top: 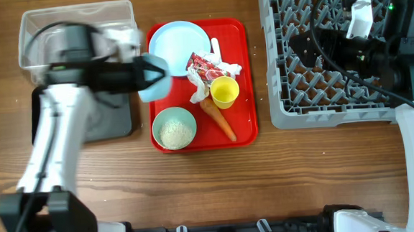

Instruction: Sort waste into correct bins and load items into the dishwasher rack

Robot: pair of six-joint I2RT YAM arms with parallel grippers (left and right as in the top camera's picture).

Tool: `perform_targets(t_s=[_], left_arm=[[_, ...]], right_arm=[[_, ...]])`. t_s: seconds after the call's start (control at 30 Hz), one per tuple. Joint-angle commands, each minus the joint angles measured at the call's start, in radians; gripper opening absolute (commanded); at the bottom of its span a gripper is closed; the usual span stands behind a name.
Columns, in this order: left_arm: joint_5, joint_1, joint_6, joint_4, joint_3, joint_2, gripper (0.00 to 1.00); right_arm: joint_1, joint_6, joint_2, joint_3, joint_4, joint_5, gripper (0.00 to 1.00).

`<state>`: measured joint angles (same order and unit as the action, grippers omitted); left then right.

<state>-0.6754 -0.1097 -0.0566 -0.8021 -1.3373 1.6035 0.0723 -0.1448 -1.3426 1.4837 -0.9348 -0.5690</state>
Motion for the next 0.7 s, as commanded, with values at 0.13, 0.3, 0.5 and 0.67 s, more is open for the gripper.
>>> perform_targets(t_s=[0.13, 0.3, 0.5, 0.67], left_arm=[[0.808, -0.379, -0.064, 0.095, -0.003, 0.161, 0.04], [0.823, -0.392, -0.07, 0.093, -0.003, 0.258, 0.04], [0.831, -0.388, -0.083, 0.105, -0.004, 0.28, 0.64], [0.83, -0.388, -0.084, 0.051, -0.056, 0.24, 0.81]], right_arm=[[-0.004, 0.018, -0.009, 0.013, 0.005, 0.031, 1.0], [-0.004, 0.018, -0.009, 0.013, -0.001, 0.031, 1.0], [-0.004, 0.017, -0.009, 0.013, -0.002, 0.031, 1.0], [-0.004, 0.014, -0.009, 0.013, -0.002, 0.031, 1.0]])
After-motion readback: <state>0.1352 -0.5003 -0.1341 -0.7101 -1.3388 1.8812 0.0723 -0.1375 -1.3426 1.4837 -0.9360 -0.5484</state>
